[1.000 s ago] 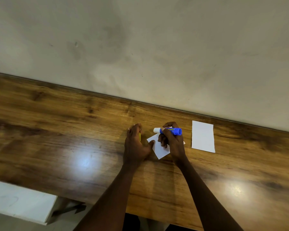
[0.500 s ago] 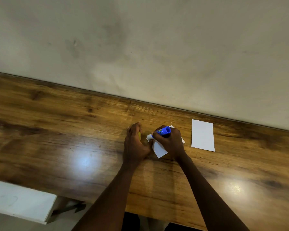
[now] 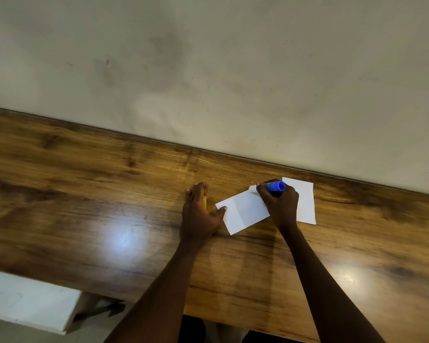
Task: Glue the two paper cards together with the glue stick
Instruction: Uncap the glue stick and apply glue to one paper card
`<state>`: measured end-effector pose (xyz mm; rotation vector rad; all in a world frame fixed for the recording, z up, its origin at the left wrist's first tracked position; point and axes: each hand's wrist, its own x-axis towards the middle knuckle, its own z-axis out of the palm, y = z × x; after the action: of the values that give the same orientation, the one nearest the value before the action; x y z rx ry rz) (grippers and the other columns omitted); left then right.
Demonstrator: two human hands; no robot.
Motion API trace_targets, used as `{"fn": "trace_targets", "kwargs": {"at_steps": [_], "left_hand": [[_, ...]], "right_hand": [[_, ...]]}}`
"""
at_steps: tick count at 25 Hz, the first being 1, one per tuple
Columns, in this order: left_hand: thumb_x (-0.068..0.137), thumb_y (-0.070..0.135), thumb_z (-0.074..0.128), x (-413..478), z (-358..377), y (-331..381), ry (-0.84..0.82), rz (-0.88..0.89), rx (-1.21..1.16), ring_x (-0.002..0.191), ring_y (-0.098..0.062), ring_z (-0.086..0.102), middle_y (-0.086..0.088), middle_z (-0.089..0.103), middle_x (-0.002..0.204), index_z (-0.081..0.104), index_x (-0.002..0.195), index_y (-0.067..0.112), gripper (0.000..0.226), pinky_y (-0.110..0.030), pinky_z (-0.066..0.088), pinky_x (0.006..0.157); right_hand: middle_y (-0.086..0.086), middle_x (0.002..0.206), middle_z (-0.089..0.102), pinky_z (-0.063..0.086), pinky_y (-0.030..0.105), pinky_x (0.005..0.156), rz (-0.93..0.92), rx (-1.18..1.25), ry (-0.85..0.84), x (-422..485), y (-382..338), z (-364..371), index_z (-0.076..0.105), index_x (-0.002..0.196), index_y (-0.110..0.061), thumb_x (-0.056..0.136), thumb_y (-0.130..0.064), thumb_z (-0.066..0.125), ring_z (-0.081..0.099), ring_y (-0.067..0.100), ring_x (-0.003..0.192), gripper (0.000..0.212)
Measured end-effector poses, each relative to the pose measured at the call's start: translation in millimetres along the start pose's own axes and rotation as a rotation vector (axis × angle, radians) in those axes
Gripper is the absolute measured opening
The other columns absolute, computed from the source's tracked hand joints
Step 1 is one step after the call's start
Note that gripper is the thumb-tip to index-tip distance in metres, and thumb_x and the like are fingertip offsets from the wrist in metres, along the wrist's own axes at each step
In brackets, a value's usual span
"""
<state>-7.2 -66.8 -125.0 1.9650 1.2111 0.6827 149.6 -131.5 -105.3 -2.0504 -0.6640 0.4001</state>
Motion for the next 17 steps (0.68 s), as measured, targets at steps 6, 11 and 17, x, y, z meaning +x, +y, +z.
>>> {"fn": "trace_targets", "kwargs": {"at_steps": [6, 11, 17], "left_hand": [[0.068, 0.021, 0.075, 1, 0, 0, -0.028, -0.03, -0.003, 0.104, -0.032, 0.053, -0.017, 0.06, 0.103, 0.044, 0.123, 0.003, 0.065, -0.049, 0.041, 0.101], [0.067, 0.02, 0.075, 1, 1, 0, -0.013, -0.02, 0.005, 0.103, -0.032, 0.053, -0.017, 0.06, 0.103, 0.045, 0.122, 0.003, 0.064, -0.051, 0.043, 0.097], [0.069, 0.022, 0.075, 1, 2, -2, -0.04, -0.054, 0.02, 0.112, -0.035, 0.051, -0.018, 0.06, 0.111, 0.043, 0.125, 0.004, 0.067, -0.046, 0.038, 0.102]], "right_hand": [[0.008, 0.08, 0.06, 0.042, 0.011, 0.06, 0.099, 0.179, 0.059, -3, -2, -6, 0.06, 0.1, 0.001, 0.082, -0.021, 0.061, 0.054, 0.018, 0.066, 0.028], [0.019, 0.103, 0.064, 0.048, 0.028, 0.077, 0.096, 0.125, 0.257, -46, -2, -4, 0.052, 0.113, -0.004, 0.087, -0.017, 0.055, 0.061, 0.031, 0.093, 0.029], [0.014, 0.126, 0.053, 0.028, 0.054, 0.106, 0.155, -0.337, 0.098, -66, 1, 32, 0.044, 0.12, -0.017, 0.076, -0.024, 0.067, 0.041, 0.031, 0.121, 0.05]]}}
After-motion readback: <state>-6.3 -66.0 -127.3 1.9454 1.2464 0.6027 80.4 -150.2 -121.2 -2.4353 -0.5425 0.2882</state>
